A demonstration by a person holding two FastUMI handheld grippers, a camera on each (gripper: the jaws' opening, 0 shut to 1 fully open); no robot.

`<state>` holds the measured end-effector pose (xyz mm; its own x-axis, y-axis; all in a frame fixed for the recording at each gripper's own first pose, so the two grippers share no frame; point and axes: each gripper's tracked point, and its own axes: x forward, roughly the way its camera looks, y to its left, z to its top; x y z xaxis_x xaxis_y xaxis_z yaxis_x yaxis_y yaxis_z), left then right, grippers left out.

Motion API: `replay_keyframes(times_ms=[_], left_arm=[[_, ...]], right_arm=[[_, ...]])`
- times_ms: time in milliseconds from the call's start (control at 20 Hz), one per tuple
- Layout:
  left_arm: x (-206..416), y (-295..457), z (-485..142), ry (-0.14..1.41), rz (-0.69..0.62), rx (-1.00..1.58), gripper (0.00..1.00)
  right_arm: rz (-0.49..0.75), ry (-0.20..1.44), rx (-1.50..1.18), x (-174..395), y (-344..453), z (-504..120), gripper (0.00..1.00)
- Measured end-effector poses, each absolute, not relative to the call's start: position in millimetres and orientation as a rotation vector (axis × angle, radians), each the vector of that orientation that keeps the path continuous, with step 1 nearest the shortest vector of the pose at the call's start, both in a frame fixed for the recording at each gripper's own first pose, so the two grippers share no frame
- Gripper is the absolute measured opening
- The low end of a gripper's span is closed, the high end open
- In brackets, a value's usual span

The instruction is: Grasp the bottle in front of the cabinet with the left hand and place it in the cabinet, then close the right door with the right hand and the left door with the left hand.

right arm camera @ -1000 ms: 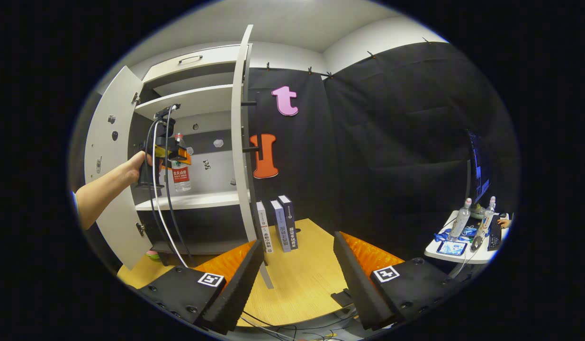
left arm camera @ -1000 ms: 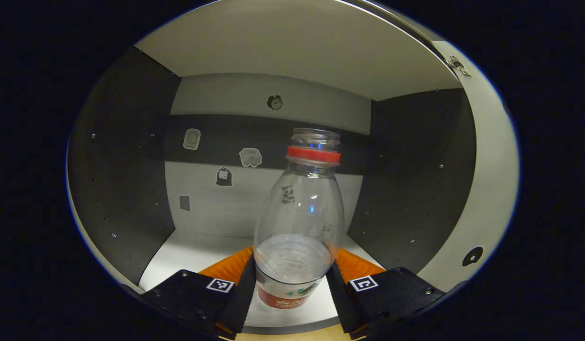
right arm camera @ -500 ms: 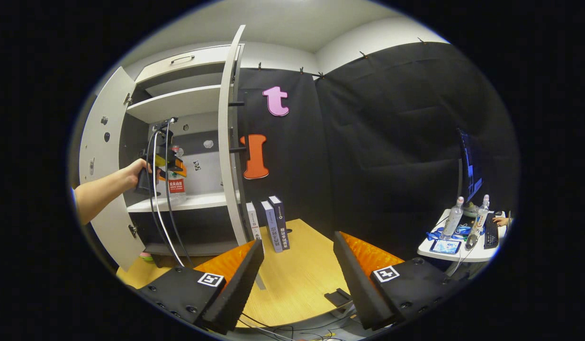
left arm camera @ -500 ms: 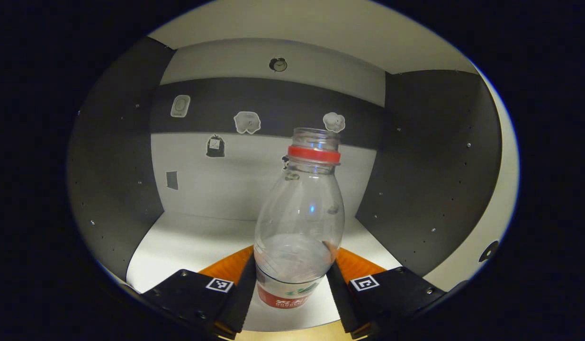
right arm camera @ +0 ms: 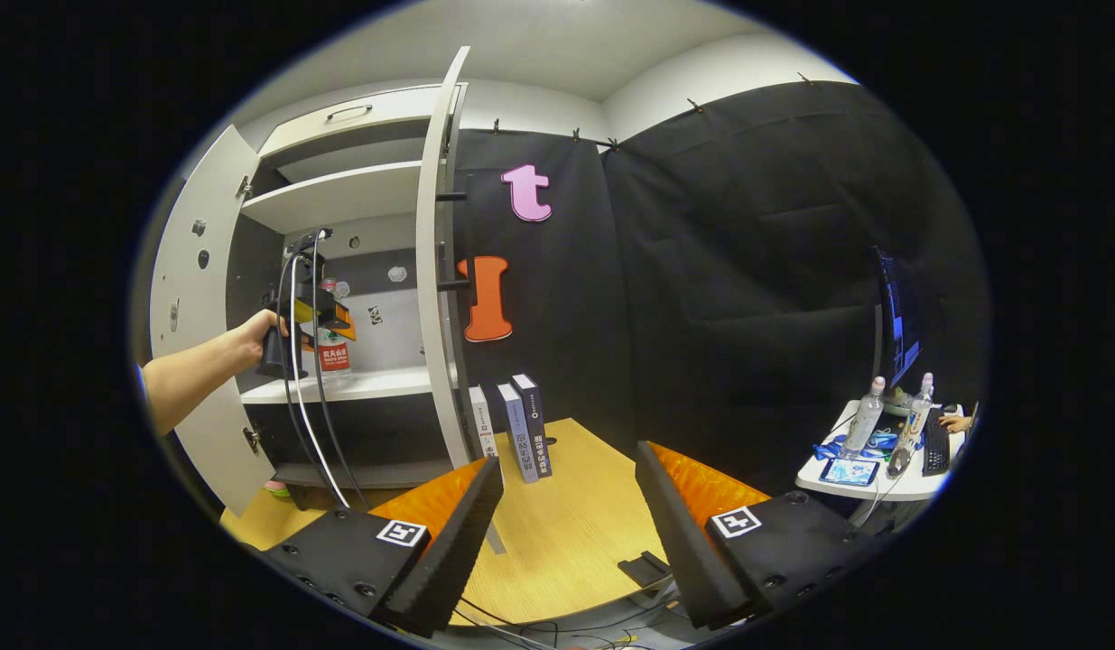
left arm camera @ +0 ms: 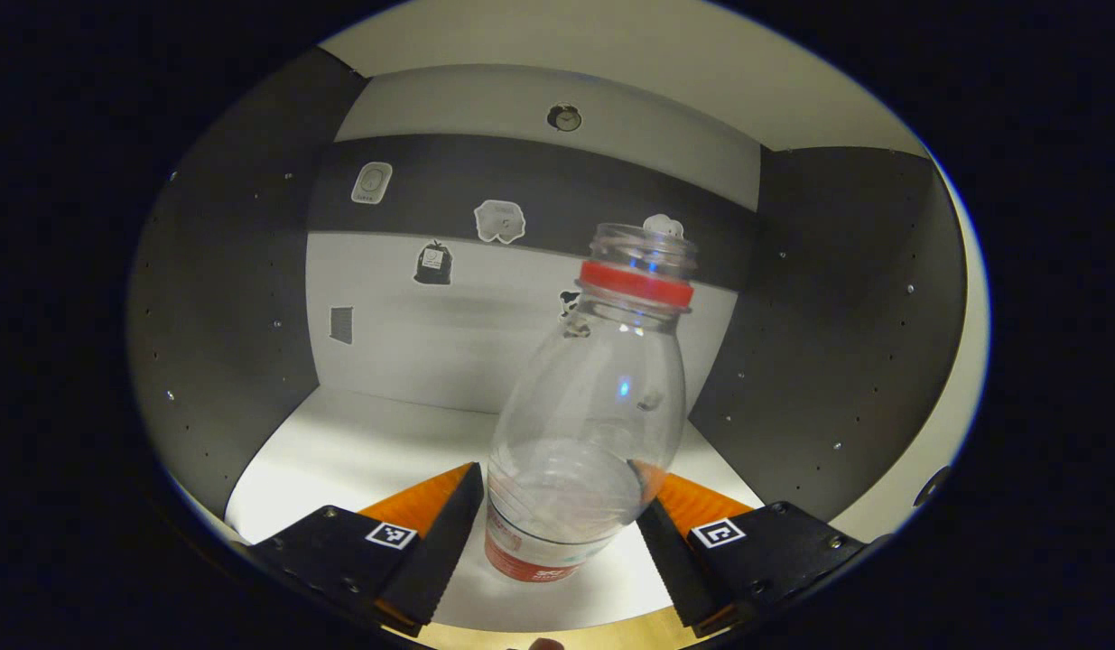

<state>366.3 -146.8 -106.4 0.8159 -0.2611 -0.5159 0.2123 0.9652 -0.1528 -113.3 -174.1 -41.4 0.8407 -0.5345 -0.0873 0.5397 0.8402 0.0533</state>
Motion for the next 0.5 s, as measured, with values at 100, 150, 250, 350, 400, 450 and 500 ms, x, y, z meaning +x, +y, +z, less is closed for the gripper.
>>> replay_keyframes(times_ms=[100, 150, 250, 350, 400, 450, 500], left_arm=[[366.6, -146.5, -100.1, 0.535, -0.265, -0.12, 0.95], [368.2, -145.1, -94.1, 0.511, -0.267, -0.124, 0.95], [367.2, -146.3, -74.3, 0.447, -0.284, -0.123, 0.95], [366.9, -147.0, -48.3, 0.368, -0.293, -0.12, 0.95], [364.2, -146.9, -35.6, 0.332, -0.293, -0.116, 0.97], [361.6, -144.9, -20.0, 0.29, -0.286, -0.107, 0.97], [356.9, -142.6, -1.9, 0.241, -0.281, -0.101, 0.95]], right_arm=[[-0.567, 0.073, 0.071, -113.4, -174.6, -41.6, 0.98], [-0.566, 0.076, 0.07, -112.6, -174.2, -42.6, 0.98], [-0.557, 0.083, 0.075, -110.1, -172.8, -44.4, 0.98], [-0.545, 0.092, 0.078, -106.9, -170.0, -46.6, 0.98], [-0.541, 0.095, 0.076, -105.0, -168.9, -46.9, 0.98], [-0.536, 0.097, 0.074, -103.7, -167.1, -47.1, 0.98], [-0.53, 0.099, 0.073, -102.0, -165.5, -46.8, 0.98]])
